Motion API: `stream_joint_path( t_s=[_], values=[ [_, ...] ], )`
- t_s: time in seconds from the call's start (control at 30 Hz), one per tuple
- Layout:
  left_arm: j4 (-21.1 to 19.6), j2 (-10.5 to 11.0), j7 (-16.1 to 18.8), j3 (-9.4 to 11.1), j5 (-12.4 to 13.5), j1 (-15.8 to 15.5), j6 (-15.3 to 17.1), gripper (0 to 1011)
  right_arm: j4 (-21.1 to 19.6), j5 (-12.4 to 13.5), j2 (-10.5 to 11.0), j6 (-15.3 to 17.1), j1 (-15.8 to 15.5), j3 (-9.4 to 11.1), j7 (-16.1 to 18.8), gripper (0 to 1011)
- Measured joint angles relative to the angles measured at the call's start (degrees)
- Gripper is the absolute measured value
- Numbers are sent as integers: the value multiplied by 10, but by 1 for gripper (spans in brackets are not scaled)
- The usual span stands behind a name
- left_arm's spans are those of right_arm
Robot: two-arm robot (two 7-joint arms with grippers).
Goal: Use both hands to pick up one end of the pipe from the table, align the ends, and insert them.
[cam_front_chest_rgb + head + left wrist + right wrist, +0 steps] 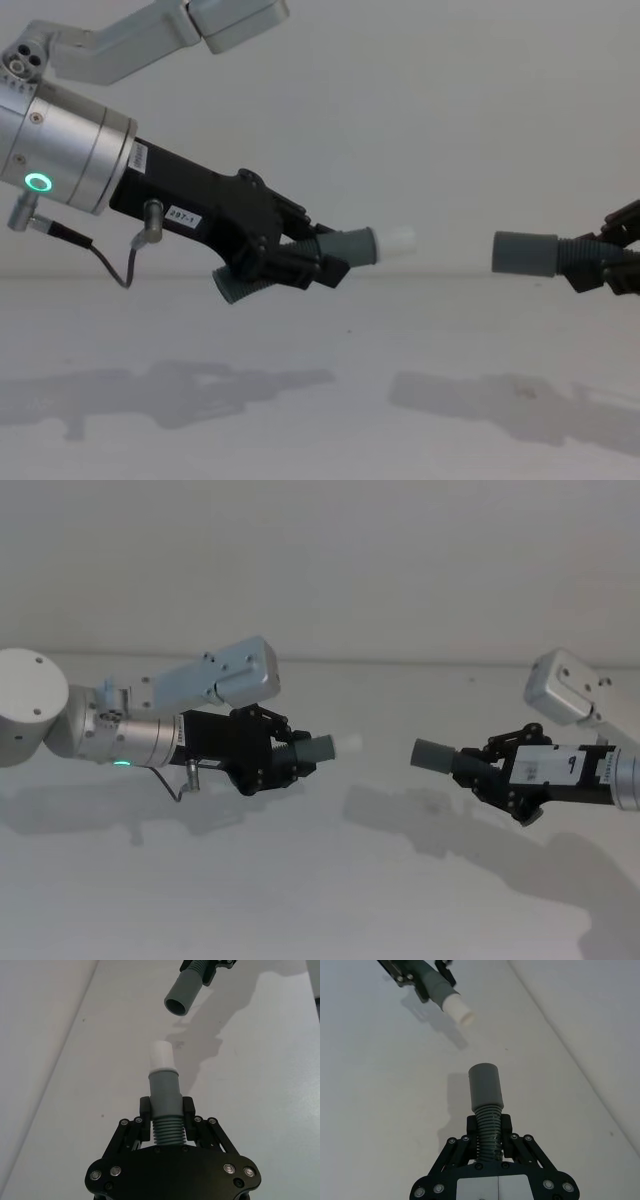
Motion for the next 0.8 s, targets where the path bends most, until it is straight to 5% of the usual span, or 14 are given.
stream_joint_path(
  t_s=[0.8],
  values=[
    [5, -2, -6, 15, -13, -4, -10, 365, -4, 17, 1, 5, 22, -28, 36, 267]
  ],
)
